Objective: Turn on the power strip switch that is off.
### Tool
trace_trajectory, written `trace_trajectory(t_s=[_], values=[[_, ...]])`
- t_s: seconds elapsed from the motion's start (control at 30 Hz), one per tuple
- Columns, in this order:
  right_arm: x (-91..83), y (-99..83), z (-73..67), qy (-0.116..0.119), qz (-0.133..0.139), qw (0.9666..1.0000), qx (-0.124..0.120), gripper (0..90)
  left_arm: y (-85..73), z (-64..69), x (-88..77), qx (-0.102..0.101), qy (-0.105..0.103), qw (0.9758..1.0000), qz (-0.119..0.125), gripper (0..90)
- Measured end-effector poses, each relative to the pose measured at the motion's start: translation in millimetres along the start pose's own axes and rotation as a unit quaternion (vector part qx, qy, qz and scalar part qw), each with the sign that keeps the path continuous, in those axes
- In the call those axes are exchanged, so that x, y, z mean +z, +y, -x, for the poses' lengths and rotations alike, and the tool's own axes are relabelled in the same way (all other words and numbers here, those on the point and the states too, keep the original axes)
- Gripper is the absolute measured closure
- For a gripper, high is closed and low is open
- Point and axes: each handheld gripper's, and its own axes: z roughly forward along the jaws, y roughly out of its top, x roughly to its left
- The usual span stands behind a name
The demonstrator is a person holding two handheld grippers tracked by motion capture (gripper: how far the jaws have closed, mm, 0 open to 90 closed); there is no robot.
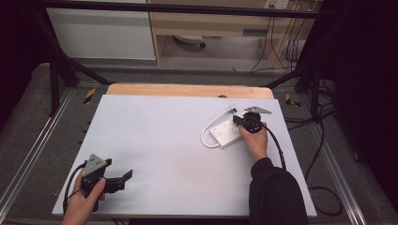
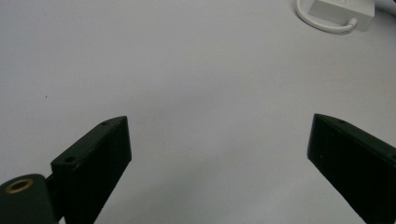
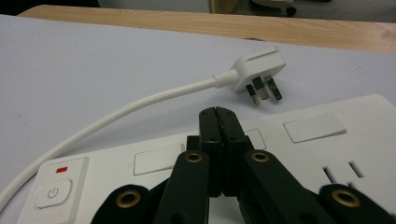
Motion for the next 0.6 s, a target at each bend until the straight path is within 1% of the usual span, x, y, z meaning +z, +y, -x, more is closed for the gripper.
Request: trace_trajectory(t_s=[0.6], values=[[0.6,-0.8,0.8,0.003,0.002,1.0,0.001,90.0,-0.5,0.3,0.8,0.002,0.002,1.0,-0.004,6.4]])
